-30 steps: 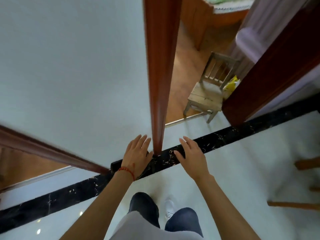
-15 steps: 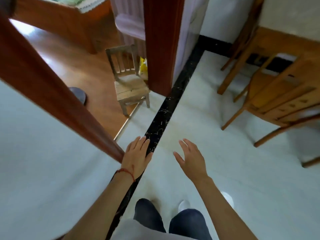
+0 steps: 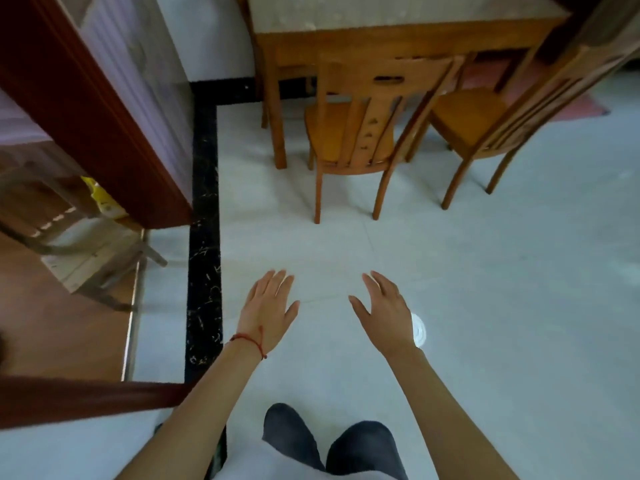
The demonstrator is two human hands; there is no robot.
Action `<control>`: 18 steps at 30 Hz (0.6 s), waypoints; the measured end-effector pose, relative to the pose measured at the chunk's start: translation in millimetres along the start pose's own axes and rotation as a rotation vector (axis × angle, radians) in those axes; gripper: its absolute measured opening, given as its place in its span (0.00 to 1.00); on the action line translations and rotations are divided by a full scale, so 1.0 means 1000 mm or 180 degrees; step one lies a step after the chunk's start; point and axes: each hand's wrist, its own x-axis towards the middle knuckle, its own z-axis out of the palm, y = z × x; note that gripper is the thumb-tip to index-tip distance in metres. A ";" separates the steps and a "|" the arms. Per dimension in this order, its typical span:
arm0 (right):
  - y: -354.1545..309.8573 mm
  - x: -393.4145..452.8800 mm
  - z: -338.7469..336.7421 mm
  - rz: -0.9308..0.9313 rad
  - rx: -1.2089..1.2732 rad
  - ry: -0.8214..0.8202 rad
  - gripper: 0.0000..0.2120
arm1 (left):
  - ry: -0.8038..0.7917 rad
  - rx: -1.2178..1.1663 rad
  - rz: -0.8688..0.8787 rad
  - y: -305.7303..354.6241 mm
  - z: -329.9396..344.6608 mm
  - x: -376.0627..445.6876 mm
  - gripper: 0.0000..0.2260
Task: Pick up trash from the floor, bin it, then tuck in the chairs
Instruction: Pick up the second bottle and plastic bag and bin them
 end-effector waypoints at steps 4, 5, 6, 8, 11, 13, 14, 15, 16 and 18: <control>0.058 -0.025 -0.028 0.0483 0.0062 0.0212 0.24 | -0.0148 0.0061 0.0432 0.064 0.017 0.020 0.32; 0.073 -0.032 -0.034 0.0591 0.0097 0.0262 0.24 | -0.0186 0.0085 0.0547 0.081 0.022 0.024 0.35; 0.088 -0.039 -0.039 0.0707 0.0137 0.0306 0.24 | -0.0220 0.0105 0.0661 0.097 0.027 0.028 0.37; 0.117 -0.055 -0.050 0.0961 0.0209 0.0388 0.24 | -0.0299 0.0127 0.0895 0.130 0.041 0.037 0.37; 0.161 -0.080 -0.065 0.1332 0.0283 0.0538 0.24 | -0.0418 0.0164 0.1240 0.182 0.059 0.048 0.37; 0.188 -0.097 -0.075 0.1552 0.0288 0.0623 0.24 | -0.0452 0.0233 0.1475 0.214 0.072 0.055 0.34; 0.201 -0.107 -0.079 0.1663 0.0287 0.0675 0.24 | -0.0467 0.0287 0.1607 0.230 0.079 0.059 0.33; 0.214 -0.116 -0.084 0.1784 0.0287 0.0721 0.24 | -0.0485 0.0337 0.1739 0.246 0.085 0.062 0.30; 0.226 -0.125 -0.088 0.1914 0.0292 0.0765 0.24 | -0.0510 0.0385 0.1877 0.262 0.091 0.065 0.28; 0.247 -0.143 -0.096 0.2165 0.0321 0.0864 0.25 | -0.0532 0.0430 0.2145 0.291 0.100 0.069 0.25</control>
